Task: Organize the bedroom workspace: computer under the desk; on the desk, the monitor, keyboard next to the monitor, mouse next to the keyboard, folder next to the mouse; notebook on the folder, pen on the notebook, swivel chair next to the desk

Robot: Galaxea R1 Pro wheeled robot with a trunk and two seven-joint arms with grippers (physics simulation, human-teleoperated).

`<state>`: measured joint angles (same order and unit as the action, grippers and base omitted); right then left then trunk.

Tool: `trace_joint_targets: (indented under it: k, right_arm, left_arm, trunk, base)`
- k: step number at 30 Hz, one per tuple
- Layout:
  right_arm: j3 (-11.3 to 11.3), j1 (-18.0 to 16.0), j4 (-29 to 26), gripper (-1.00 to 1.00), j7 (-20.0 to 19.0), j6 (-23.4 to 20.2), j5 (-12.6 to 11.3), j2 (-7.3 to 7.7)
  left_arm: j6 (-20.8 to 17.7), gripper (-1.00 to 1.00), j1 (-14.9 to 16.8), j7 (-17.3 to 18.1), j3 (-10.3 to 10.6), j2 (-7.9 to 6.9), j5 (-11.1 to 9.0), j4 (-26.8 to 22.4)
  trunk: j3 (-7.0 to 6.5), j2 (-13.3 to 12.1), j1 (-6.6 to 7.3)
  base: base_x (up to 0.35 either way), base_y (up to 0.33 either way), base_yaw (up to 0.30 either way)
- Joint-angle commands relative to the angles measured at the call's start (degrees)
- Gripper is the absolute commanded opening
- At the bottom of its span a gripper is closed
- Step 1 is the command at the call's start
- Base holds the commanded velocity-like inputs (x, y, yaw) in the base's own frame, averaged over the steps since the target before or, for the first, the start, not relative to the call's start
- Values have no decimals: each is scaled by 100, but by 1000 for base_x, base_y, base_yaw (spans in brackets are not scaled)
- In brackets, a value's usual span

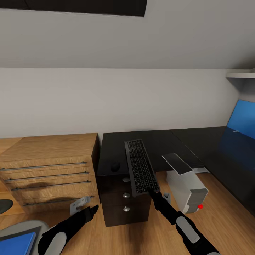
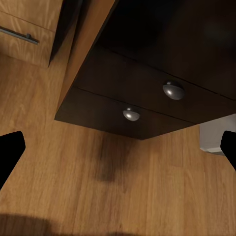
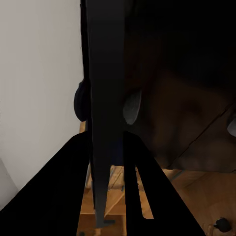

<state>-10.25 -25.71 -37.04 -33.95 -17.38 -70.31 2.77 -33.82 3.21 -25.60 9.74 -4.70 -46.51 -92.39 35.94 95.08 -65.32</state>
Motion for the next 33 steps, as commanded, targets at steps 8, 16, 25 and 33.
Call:
trace_joint_targets:
  k: [8, 16, 25, 33]
  right_arm:
    - [-21, -4, 11, -100, -67, -28, -53, 9]
    - [-30, -4, 7, -100, -94, -28, -44, 13]
    - [-30, -4, 7, -100, -94, -28, -44, 13]
    - [-33, -4, -129, -100, -147, -64, -52, 112]
  left_arm:
    - [-2, 100, 5, -59, 10, -5, -60, 1]
    - [-2, 100, 5, -59, 10, -5, -48, 1]
    - [-1, 100, 5, -76, 2, -5, -16, 1]
    - [-2, 100, 5, -78, 23, 0, -8, 1]
  trunk:
    - [6, 3, 0]
    - [-12, -37, 22]
    - [-174, -398, 220]
    - [-317, -719, 396]
  base:
    - [0, 0, 0]
    - [0, 0, 0]
    - [-15, -4, 0]
    - [-285, -103, 0]
